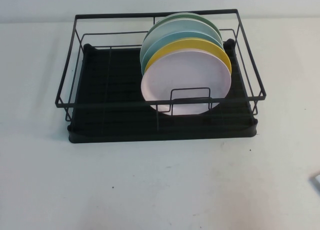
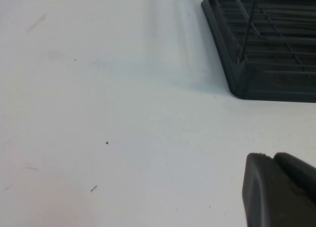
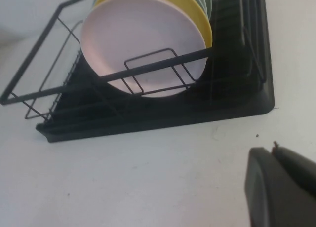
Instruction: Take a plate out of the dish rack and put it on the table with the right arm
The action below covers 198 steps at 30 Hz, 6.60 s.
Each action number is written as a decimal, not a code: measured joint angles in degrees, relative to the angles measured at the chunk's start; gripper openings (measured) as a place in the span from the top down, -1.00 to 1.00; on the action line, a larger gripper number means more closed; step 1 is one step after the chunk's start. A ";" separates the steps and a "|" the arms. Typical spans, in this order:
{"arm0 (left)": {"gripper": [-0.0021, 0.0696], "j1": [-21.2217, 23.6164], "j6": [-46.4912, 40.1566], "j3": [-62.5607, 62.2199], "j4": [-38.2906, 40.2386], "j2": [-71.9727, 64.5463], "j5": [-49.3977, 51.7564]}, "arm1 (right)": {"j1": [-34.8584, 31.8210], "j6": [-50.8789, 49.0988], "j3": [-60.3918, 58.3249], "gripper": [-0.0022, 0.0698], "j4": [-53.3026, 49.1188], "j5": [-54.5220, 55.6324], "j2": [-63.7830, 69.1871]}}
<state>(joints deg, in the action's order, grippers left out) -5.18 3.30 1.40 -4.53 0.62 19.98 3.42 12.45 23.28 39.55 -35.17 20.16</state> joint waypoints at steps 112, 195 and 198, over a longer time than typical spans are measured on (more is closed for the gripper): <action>0.95 0.00 0.00 0.00 0.00 0.00 0.00 | 16.75 66.64 69.18 0.73 -1.37 -5.03 72.96; 0.95 0.00 0.00 0.00 0.00 0.00 0.00 | 21.33 1.72 27.60 0.02 -0.63 8.92 71.63; 0.95 0.00 0.00 0.00 0.00 0.00 0.00 | 21.33 1.72 27.51 0.41 -3.18 5.72 65.68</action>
<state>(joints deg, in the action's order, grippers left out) -5.18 3.30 1.40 -4.53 0.62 19.98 24.75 14.17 50.79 36.37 -29.44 85.84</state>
